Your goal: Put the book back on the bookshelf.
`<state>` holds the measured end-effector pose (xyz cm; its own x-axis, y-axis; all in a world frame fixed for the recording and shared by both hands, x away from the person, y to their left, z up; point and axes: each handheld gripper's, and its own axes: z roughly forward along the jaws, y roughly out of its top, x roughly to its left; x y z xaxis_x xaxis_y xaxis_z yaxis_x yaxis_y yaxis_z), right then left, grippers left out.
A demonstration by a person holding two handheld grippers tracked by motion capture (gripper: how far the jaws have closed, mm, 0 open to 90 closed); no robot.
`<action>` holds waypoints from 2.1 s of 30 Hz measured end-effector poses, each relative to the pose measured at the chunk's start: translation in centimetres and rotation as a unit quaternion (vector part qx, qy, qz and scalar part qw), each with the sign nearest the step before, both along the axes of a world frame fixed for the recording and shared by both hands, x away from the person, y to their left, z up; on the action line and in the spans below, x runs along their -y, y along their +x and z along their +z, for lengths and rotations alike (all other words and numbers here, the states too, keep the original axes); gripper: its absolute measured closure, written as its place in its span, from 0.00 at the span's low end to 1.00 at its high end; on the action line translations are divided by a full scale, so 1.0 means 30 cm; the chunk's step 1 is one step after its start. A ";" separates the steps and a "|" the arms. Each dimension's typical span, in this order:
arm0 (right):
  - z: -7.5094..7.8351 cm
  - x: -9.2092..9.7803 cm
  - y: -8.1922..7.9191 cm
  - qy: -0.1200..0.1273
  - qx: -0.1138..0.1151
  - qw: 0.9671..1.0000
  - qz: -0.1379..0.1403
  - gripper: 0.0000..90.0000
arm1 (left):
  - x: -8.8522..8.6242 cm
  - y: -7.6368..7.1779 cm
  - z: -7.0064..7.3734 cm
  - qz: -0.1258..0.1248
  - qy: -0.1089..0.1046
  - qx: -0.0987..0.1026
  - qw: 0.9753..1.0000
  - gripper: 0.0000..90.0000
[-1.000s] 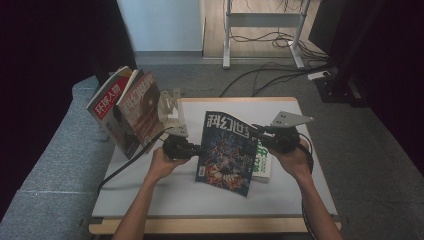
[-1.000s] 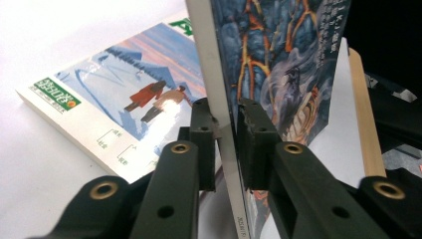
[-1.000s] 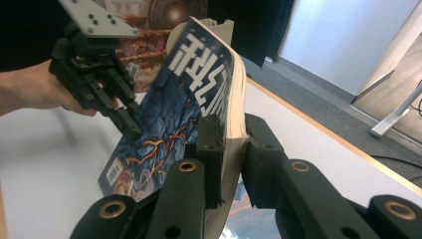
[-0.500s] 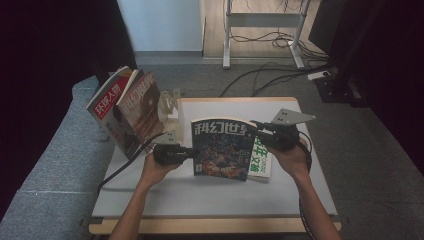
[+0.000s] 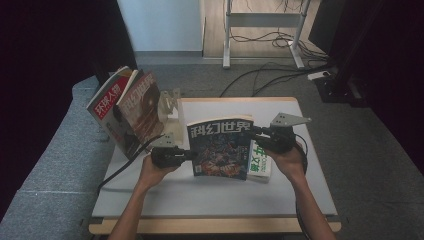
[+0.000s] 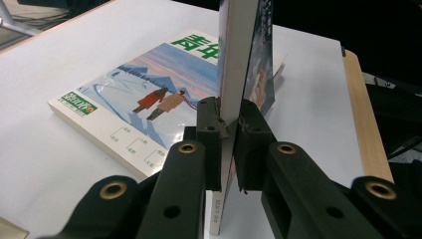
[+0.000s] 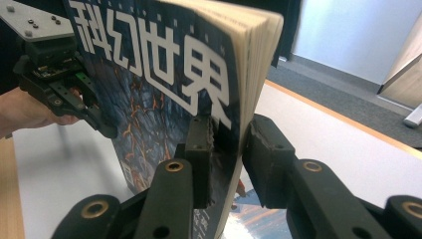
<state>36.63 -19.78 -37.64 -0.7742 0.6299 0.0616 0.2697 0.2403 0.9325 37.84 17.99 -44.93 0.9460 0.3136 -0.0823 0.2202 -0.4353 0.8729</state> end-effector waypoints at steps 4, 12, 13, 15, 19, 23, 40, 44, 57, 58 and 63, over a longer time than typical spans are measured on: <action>-0.005 0.006 -0.009 0.006 0.003 1.000 0.002 0.84 | 0.002 -0.005 0.004 -0.007 -0.002 0.000 1.000 0.89; -0.017 0.022 -0.021 0.019 0.004 1.000 0.011 0.87 | -0.011 0.009 0.054 -0.005 -0.054 -0.001 0.999 0.81; -0.016 0.021 -0.022 0.018 0.005 1.000 0.011 0.87 | -0.016 0.011 0.064 -0.004 -0.057 -0.001 0.998 0.80; -0.013 0.018 -0.023 0.015 0.006 1.000 0.011 0.88 | -0.008 0.010 0.089 0.001 -0.037 0.012 0.999 0.79; -0.011 0.013 -0.023 0.012 0.009 1.000 0.010 0.88 | 0.018 0.010 0.137 -0.001 -0.020 0.029 0.999 0.78; -0.014 0.017 -0.024 0.014 0.008 1.000 0.012 0.88 | 0.039 0.015 0.187 -0.005 -0.029 0.039 0.999 0.77; -0.007 0.014 -0.031 0.003 0.012 1.000 0.013 0.88 | 0.113 0.031 0.320 0.023 -0.018 0.039 0.999 0.83; -0.011 0.017 -0.028 0.003 0.012 1.000 0.010 0.85 | 0.109 0.022 0.323 0.019 -0.016 0.040 0.999 0.90; -0.105 0.080 -0.030 -0.044 -0.006 0.998 -0.045 0.66 | 0.099 0.006 0.330 0.016 -0.004 0.040 0.999 0.91; -0.119 0.091 -0.029 -0.049 -0.011 0.997 -0.056 0.64 | 0.099 0.005 0.330 0.015 -0.005 0.040 0.999 0.91; -0.189 0.157 -0.030 -0.061 -0.044 0.992 -0.106 0.50 | 0.098 0.004 0.331 0.012 -0.004 0.038 0.999 0.91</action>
<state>35.73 -24.50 -43.30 -0.6186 0.7849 0.0364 0.4044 0.2784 0.8712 37.97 15.06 -35.01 0.9418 0.3359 -0.0130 0.1631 -0.4227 0.8914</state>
